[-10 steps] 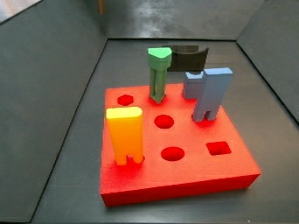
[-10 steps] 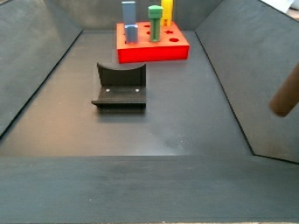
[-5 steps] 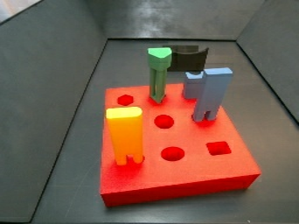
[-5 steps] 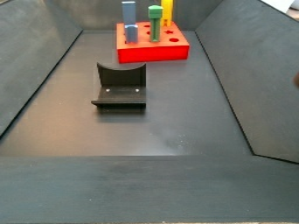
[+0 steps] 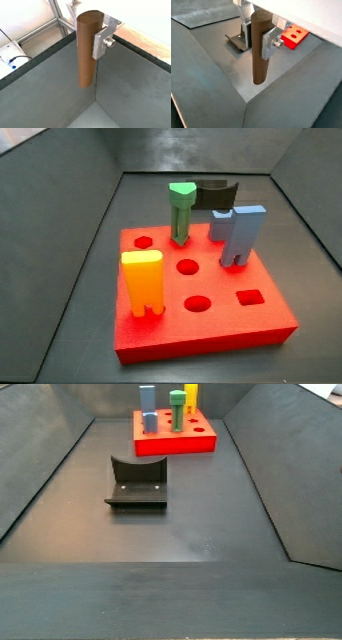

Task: Pick up the oval object. Move up. Move to above the board. Insert the oval object.
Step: Move to above the board.

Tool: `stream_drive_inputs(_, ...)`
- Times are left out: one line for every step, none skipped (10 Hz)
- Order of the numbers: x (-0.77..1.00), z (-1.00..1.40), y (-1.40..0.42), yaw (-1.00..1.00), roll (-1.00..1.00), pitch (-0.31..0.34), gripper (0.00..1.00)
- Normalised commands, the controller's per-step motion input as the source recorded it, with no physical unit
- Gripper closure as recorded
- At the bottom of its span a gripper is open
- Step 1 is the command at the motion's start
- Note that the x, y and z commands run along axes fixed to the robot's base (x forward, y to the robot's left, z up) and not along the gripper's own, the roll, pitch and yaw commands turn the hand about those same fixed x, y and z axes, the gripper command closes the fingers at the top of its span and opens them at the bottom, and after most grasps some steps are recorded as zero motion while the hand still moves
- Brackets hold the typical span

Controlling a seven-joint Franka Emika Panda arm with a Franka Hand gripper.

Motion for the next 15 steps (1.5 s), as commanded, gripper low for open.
stream_drive_inputs(-0.74, 0.02, 0.02, -0.02, 0.01, 0.058, 1.00)
stream_drive_inputs(-0.74, 0.02, 0.02, -0.02, 0.00, 0.058, 1.00)
stream_drive_inputs(-0.74, 0.02, 0.02, -0.02, 0.00, 0.058, 1.00)
stream_drive_inputs(-0.74, 0.02, 0.02, -0.02, 0.00, 0.058, 1.00)
stream_drive_inputs(-0.74, 0.02, 0.02, -0.02, 0.00, 0.058, 1.00)
stream_drive_inputs(-0.74, 0.02, 0.02, -0.02, 0.00, 0.058, 1.00)
stream_drive_inputs(-0.74, 0.02, 0.02, -0.02, 0.00, 0.058, 1.00)
stream_drive_inputs(-0.74, 0.02, 0.02, -0.02, 0.00, 0.058, 1.00)
stream_drive_inputs(-0.74, 0.02, 0.02, -0.02, 0.00, 0.058, 1.00)
stream_drive_inputs(-0.74, 0.02, 0.02, -0.02, 0.00, 0.058, 1.00)
stream_drive_inputs(-0.74, 0.02, 0.02, -0.02, 0.00, 0.058, 1.00)
stream_drive_inputs(-0.74, 0.02, 0.02, -0.02, 0.00, 0.058, 1.00)
stream_drive_inputs(-0.74, 0.02, 0.02, -0.02, 0.00, 0.058, 1.00)
stream_drive_inputs(-0.74, 0.02, 0.02, -0.02, 0.00, 0.058, 1.00)
stream_drive_inputs(-0.74, 0.02, 0.02, -0.02, 0.00, 0.058, 1.00)
